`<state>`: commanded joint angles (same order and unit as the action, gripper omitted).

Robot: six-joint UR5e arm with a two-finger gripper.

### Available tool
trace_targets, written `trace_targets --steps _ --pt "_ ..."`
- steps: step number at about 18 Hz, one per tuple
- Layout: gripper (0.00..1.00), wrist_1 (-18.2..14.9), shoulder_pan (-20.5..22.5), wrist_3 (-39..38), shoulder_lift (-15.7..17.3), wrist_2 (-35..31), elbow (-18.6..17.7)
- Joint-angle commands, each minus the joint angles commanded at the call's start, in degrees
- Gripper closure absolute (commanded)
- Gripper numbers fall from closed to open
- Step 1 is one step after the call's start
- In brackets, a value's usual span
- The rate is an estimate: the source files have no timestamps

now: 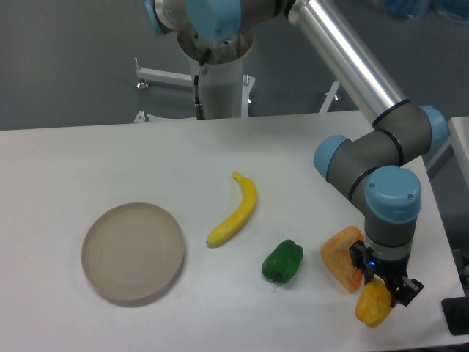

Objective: Place the yellow pepper on the plate
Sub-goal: 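Close the gripper on the yellow pepper beside the orange wedge, then lift the yellow pepper and carry it over the beige plate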

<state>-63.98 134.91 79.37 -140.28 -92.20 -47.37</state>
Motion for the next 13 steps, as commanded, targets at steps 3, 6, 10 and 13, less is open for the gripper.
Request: trace_targets --steps 3,6,10,13 --pt "0.49 -0.1 -0.1 -0.7 0.6 -0.1 -0.1" --pt "0.49 -0.4 -1.0 -1.5 1.7 -0.3 -1.2" --pt "0.48 -0.6 -1.8 -3.0 5.8 -0.3 -6.2" --pt "0.48 -2.1 -2.4 -7.2 9.9 -0.1 -10.6"
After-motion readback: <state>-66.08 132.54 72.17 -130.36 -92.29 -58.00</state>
